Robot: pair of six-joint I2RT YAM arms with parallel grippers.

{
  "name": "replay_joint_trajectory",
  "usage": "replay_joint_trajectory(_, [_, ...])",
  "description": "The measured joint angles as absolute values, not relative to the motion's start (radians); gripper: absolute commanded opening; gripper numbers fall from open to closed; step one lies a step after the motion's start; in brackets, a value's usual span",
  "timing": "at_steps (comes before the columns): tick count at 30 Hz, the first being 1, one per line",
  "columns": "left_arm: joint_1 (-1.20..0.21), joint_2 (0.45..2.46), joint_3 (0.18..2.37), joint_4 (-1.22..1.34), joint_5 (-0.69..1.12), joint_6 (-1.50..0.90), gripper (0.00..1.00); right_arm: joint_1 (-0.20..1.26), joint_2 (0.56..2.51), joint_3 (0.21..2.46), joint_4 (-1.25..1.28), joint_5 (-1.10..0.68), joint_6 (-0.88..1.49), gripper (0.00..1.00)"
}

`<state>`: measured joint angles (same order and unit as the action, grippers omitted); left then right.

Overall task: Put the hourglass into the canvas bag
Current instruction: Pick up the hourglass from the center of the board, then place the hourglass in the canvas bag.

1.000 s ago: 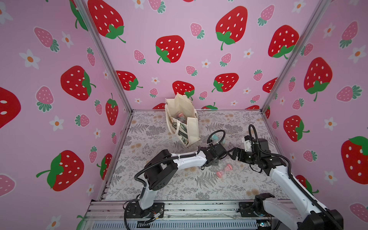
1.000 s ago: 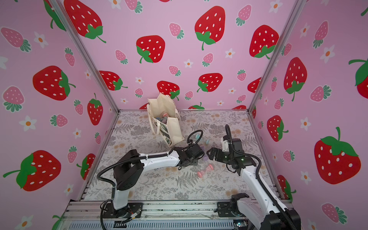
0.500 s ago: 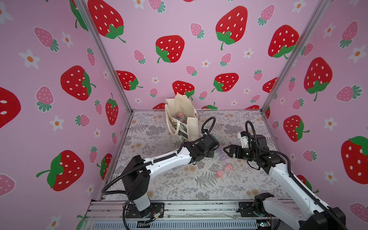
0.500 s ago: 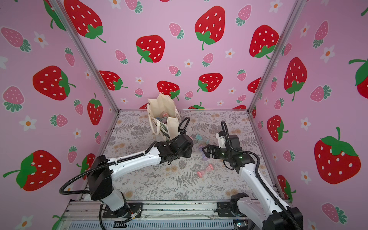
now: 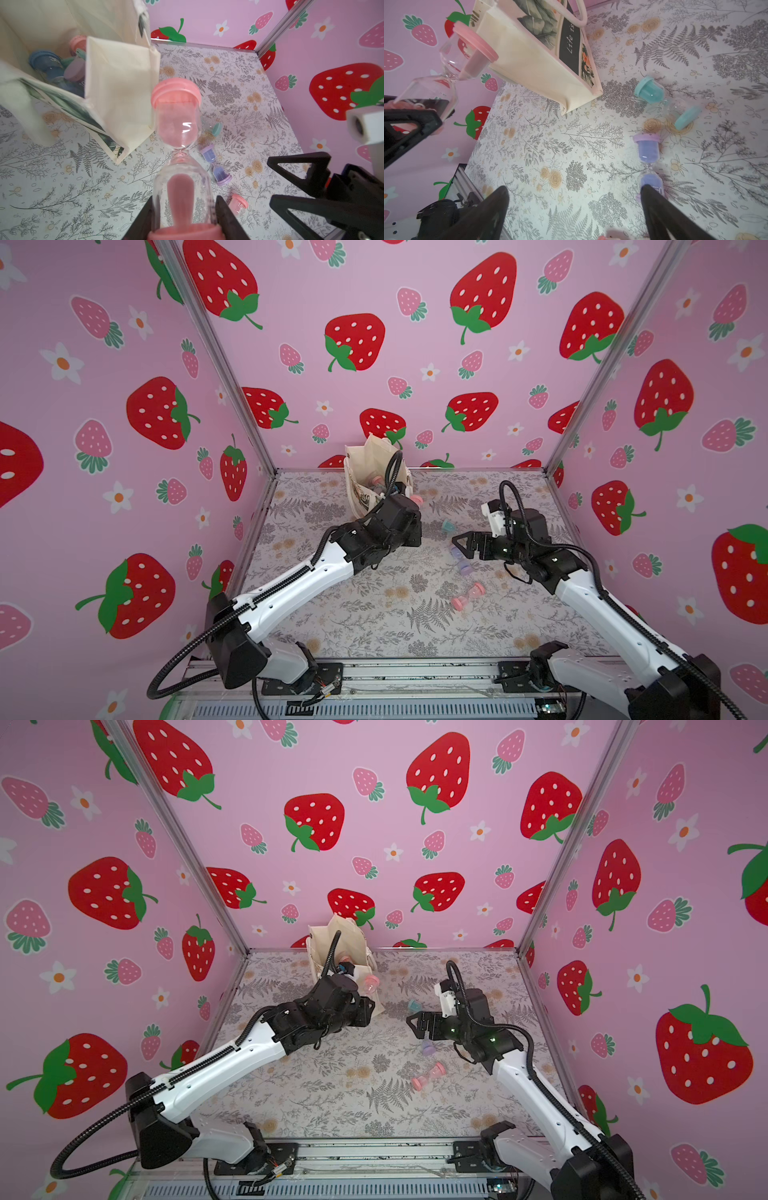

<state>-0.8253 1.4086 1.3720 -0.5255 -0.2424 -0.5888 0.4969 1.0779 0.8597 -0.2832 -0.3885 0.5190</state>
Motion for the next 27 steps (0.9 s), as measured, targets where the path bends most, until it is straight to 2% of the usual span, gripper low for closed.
replay_joint_trajectory(11, [-0.688,1.427,1.544,-0.564,-0.282,-0.535,0.27,0.524,1.18,0.968,-0.182,-0.389,0.502,0.99])
replay_joint_trajectory(27, [-0.531,1.805,1.898,-0.645,-0.315,-0.516,0.27,0.524,1.293,1.065,-0.111,-0.392,0.484,0.99])
